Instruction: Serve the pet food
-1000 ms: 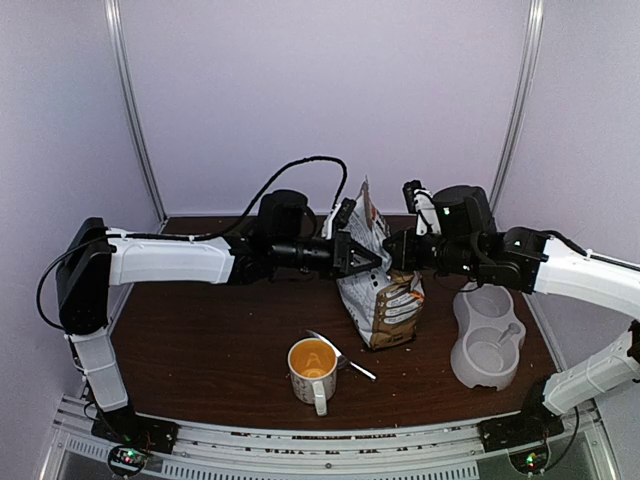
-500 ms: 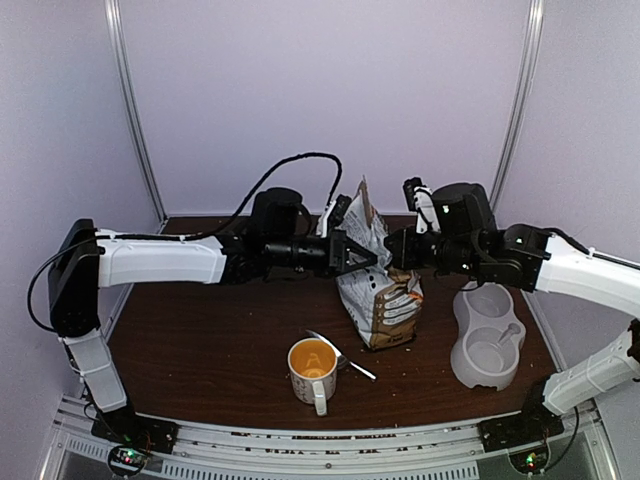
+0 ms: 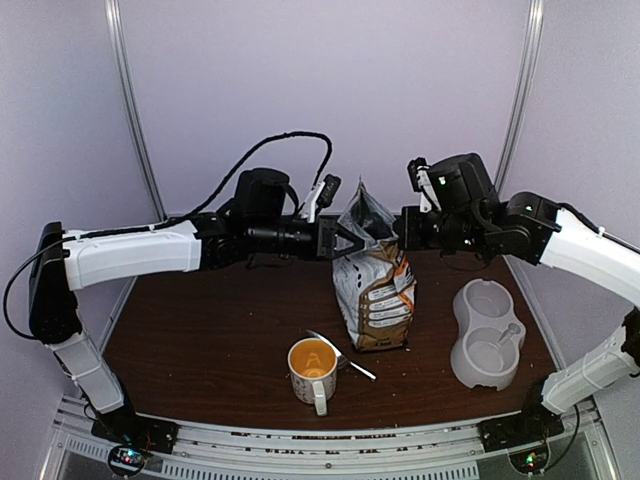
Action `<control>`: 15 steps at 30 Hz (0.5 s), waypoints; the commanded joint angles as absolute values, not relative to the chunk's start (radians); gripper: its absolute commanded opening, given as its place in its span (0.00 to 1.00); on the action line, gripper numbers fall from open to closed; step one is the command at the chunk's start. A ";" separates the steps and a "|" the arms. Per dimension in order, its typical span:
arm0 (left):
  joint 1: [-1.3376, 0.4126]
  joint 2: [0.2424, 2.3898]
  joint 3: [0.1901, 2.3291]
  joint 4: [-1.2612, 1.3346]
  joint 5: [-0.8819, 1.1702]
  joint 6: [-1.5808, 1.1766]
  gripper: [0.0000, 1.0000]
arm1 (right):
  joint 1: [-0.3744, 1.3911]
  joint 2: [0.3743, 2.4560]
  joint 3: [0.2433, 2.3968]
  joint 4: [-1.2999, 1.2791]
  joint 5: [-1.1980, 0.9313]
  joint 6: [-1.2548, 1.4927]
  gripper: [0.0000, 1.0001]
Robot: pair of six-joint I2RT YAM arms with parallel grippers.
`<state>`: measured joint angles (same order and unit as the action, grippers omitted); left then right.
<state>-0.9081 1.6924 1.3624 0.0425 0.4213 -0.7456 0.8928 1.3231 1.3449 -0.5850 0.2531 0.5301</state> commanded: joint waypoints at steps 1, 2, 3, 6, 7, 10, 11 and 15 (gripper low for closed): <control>-0.874 1.655 1.441 -0.107 0.318 -0.644 0.14 | 0.888 1.317 1.374 -0.632 0.307 0.523 0.00; -0.874 1.659 1.460 -0.134 0.296 -0.633 0.23 | 0.888 1.316 1.369 -0.620 0.285 0.518 0.00; -0.874 1.665 1.481 -0.165 0.271 -0.622 0.31 | 0.888 1.314 1.367 -0.608 0.267 0.513 0.00; -0.872 1.680 1.547 -0.240 0.190 -0.600 0.49 | 0.888 1.313 1.360 -0.588 0.233 0.503 0.00; -0.871 1.686 1.561 -0.249 0.175 -0.596 0.56 | 0.888 1.315 1.361 -0.586 0.229 0.500 0.00; -0.864 1.722 1.626 -0.274 0.183 -0.581 0.68 | 0.889 1.319 1.359 -0.584 0.220 0.489 0.00; -0.864 1.739 1.655 -0.289 0.192 -0.578 0.71 | 0.890 1.321 1.359 -0.583 0.219 0.488 0.00; -0.864 1.818 1.761 -0.326 0.246 -0.572 0.80 | 0.891 1.326 1.358 -0.576 0.211 0.482 0.00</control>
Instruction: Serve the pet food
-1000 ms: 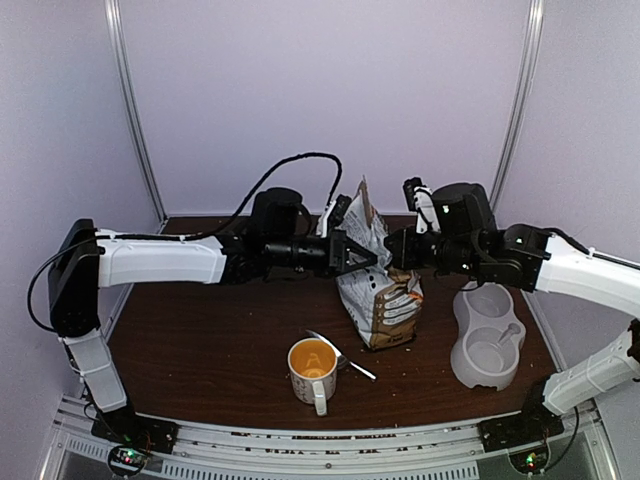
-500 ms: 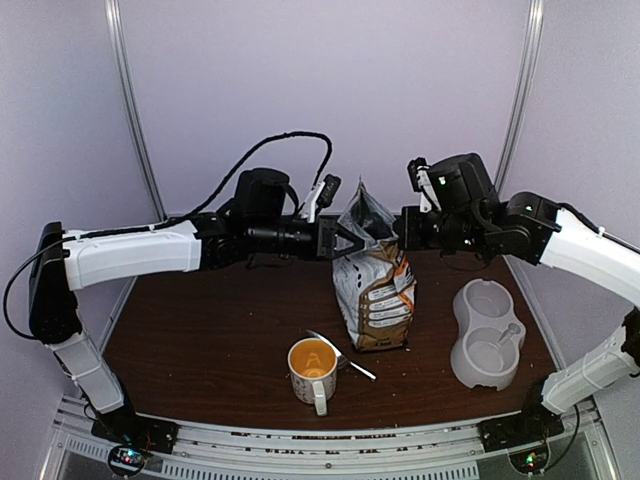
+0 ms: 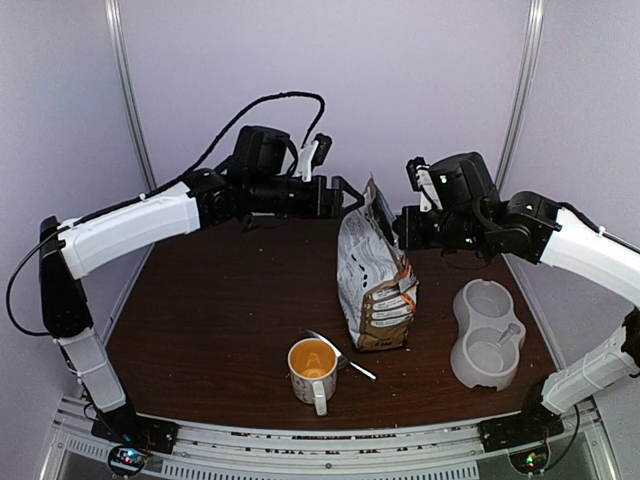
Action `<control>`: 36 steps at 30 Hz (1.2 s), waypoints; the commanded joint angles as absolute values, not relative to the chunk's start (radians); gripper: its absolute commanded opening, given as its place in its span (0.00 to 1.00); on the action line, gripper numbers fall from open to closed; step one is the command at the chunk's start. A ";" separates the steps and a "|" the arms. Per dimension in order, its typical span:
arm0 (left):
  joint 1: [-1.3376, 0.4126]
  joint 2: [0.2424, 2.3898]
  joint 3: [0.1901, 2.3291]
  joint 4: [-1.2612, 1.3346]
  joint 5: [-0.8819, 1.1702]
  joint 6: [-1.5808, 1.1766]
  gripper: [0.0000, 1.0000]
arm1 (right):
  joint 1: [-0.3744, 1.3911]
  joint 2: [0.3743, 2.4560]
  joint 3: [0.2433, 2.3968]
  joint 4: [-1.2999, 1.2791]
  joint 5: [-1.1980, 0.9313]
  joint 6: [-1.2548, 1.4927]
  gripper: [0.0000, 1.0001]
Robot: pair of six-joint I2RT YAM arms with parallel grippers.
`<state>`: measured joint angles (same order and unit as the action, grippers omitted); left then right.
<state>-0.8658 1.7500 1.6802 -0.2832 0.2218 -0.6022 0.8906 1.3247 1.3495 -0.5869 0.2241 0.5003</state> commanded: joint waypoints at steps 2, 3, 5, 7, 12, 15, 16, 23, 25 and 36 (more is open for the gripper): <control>-0.864 1.852 1.799 -0.335 0.266 -0.572 0.82 | 0.892 1.329 1.356 -0.571 0.208 0.479 0.00; -0.864 1.871 1.820 -0.343 0.275 -0.570 0.85 | 0.891 1.331 1.356 -0.571 0.209 0.480 0.00; -0.864 1.909 1.871 -0.372 0.292 -0.566 0.88 | 0.893 1.335 1.355 -0.569 0.207 0.477 0.00; -0.865 1.949 1.917 -0.397 0.312 -0.562 0.90 | 0.893 1.341 1.355 -0.569 0.209 0.475 0.00; -0.870 1.994 1.975 -0.440 0.317 -0.554 0.93 | 0.898 1.356 1.359 -0.578 0.226 0.467 0.00; -0.870 2.003 1.978 -0.453 0.317 -0.554 0.93 | 0.899 1.364 1.359 -0.583 0.240 0.466 0.00; -0.870 2.004 1.977 -0.460 0.313 -0.552 0.93 | 0.899 1.366 1.359 -0.585 0.244 0.467 0.00; -0.870 1.981 1.931 -0.512 0.290 -0.540 0.71 | 0.899 1.365 1.359 -0.605 0.291 0.473 0.00; -0.870 1.967 1.909 -0.515 0.287 -0.542 0.62 | 0.899 1.366 1.363 -0.618 0.311 0.481 0.00; -0.862 1.901 1.916 -0.529 0.234 -0.530 0.00 | 0.892 1.407 1.467 -0.693 0.440 0.523 0.00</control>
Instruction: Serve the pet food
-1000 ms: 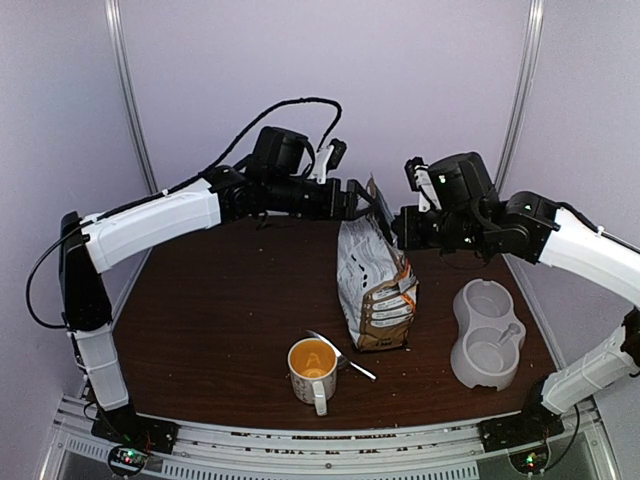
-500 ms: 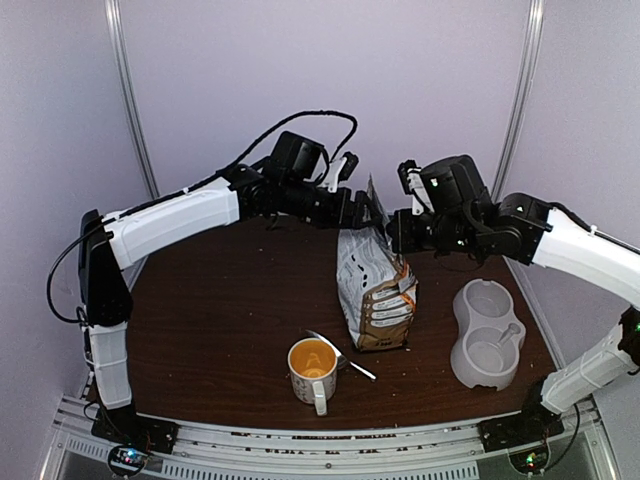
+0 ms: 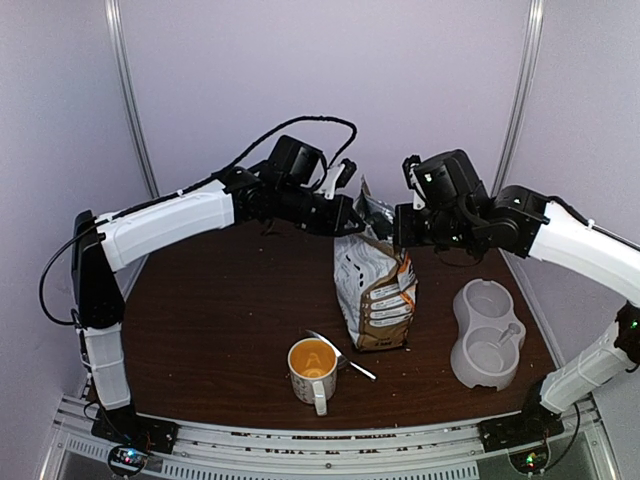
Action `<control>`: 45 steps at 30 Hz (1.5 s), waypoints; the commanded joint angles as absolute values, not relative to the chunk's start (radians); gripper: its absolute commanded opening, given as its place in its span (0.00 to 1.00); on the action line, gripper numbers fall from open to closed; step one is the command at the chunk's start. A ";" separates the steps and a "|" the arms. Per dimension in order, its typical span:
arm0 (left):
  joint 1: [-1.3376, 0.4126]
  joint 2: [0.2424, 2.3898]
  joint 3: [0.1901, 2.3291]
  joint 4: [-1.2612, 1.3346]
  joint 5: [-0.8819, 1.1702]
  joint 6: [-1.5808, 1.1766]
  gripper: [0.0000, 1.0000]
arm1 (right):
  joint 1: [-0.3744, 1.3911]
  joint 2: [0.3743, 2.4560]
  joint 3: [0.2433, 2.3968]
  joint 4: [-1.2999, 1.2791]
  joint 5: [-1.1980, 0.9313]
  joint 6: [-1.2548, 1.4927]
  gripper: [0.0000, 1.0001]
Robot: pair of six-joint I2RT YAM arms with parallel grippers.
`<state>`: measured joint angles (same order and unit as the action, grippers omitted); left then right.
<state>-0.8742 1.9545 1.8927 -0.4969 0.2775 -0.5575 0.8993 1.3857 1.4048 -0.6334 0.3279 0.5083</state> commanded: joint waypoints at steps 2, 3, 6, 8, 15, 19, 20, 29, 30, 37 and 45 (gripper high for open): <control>-0.852 1.897 1.949 -0.550 0.219 -0.516 0.00 | 0.886 1.416 1.501 -0.703 0.462 0.524 0.00; -0.844 1.895 1.963 -0.559 0.211 -0.510 0.00 | 0.884 1.421 1.515 -0.707 0.471 0.523 0.00; -0.818 1.888 2.005 -0.585 0.196 -0.479 0.00 | 0.875 1.428 1.560 -0.705 0.484 0.522 0.00; -0.795 1.888 2.046 -0.605 0.194 -0.455 0.00 | 0.874 1.434 1.589 -0.694 0.488 0.516 0.00; -0.724 1.907 2.188 -0.658 0.239 -0.356 0.00 | 0.873 1.489 1.698 -0.655 0.468 0.481 0.00; -0.685 1.905 2.191 -0.658 0.263 -0.338 0.00 | 0.875 1.512 1.693 -0.603 0.395 0.481 0.00; -0.678 1.903 2.187 -0.660 0.260 -0.335 0.00 | 0.874 1.517 1.689 -0.594 0.377 0.485 0.00; -0.635 1.847 2.094 -0.641 0.204 -0.326 0.00 | 0.900 1.542 1.613 -0.537 0.217 0.515 0.00; -0.631 1.843 2.082 -0.636 0.205 -0.328 0.00 | 0.904 1.543 1.603 -0.532 0.200 0.517 0.00; -0.611 1.821 2.034 -0.607 0.235 -0.342 0.00 | 0.905 1.511 1.561 -0.522 0.190 0.498 0.09; -0.576 1.797 2.002 -0.581 0.309 -0.352 0.00 | 0.844 1.348 1.442 -0.588 0.284 0.483 0.71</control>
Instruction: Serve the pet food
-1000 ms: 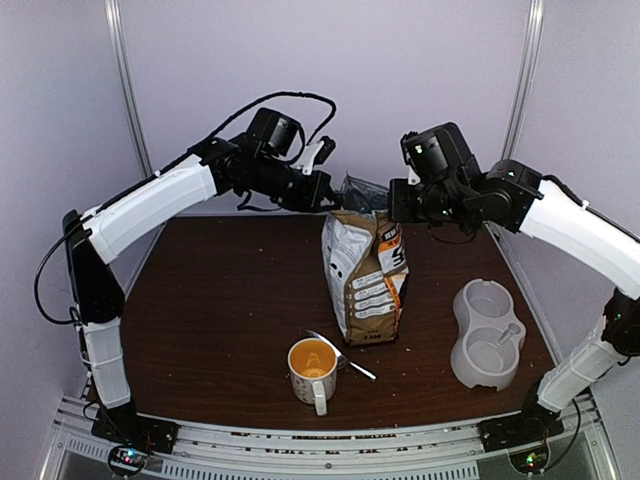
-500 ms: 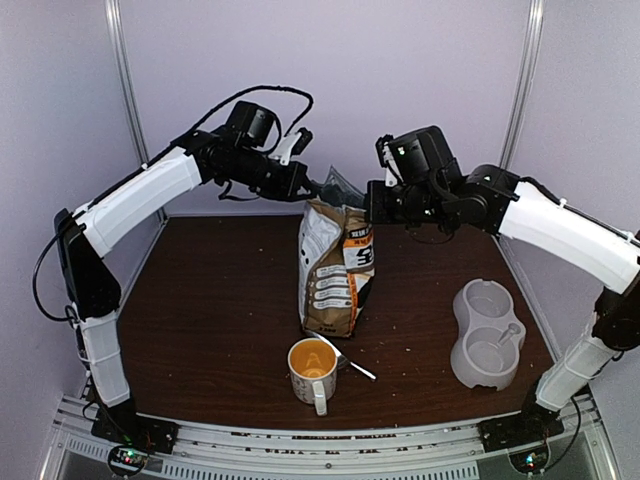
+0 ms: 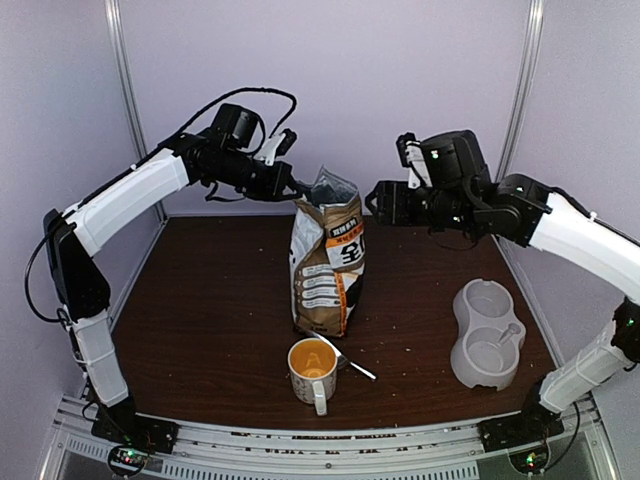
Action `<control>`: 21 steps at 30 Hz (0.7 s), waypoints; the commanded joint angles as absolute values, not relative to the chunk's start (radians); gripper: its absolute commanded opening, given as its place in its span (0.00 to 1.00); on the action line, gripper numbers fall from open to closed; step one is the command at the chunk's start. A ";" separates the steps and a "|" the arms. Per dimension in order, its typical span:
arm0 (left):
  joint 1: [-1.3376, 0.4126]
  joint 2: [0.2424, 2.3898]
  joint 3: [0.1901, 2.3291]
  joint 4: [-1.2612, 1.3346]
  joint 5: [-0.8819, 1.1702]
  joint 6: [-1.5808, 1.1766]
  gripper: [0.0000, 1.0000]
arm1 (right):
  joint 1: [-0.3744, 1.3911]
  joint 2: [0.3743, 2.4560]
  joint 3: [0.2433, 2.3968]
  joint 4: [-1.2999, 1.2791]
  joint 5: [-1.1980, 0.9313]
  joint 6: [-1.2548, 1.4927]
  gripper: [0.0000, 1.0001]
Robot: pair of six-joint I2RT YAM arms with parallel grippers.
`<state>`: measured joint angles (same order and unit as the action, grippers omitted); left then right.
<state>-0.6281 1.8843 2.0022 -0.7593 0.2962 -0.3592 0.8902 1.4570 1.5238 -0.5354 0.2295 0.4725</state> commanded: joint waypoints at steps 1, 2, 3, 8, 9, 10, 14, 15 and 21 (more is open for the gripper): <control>-0.567 1.796 1.996 -0.573 0.327 -0.357 0.00 | 0.822 1.320 1.402 -0.595 0.284 0.495 0.76; -0.561 1.795 1.989 -0.564 0.342 -0.361 0.00 | 0.794 1.293 1.358 -0.601 0.279 0.510 0.79; -0.552 1.795 1.983 -0.557 0.361 -0.364 0.00 | 0.761 1.269 1.308 -0.608 0.265 0.530 0.81; -0.549 1.795 1.971 -0.551 0.400 -0.340 0.03 | 0.548 1.162 1.023 -0.592 0.157 0.622 0.87; -0.549 1.793 1.965 -0.551 0.407 -0.332 0.07 | 0.505 1.153 0.974 -0.577 0.137 0.626 0.87; -0.549 1.790 1.958 -0.551 0.408 -0.326 0.16 | 0.468 1.147 0.933 -0.560 0.121 0.627 0.88; -0.549 1.744 1.902 -0.534 0.375 -0.297 0.47 | 0.335 1.195 0.849 -0.501 0.051 0.603 0.89; -0.549 1.722 1.874 -0.515 0.360 -0.290 0.57 | 0.312 1.219 0.848 -0.490 0.048 0.591 0.90; -0.548 1.519 1.667 -0.422 0.244 -0.282 0.84 | 0.266 1.415 0.910 -0.454 0.024 0.538 0.91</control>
<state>-0.5549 1.6421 1.7611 -0.5373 0.3283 -0.3023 0.2848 1.3148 0.8543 -0.5156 0.0689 0.5735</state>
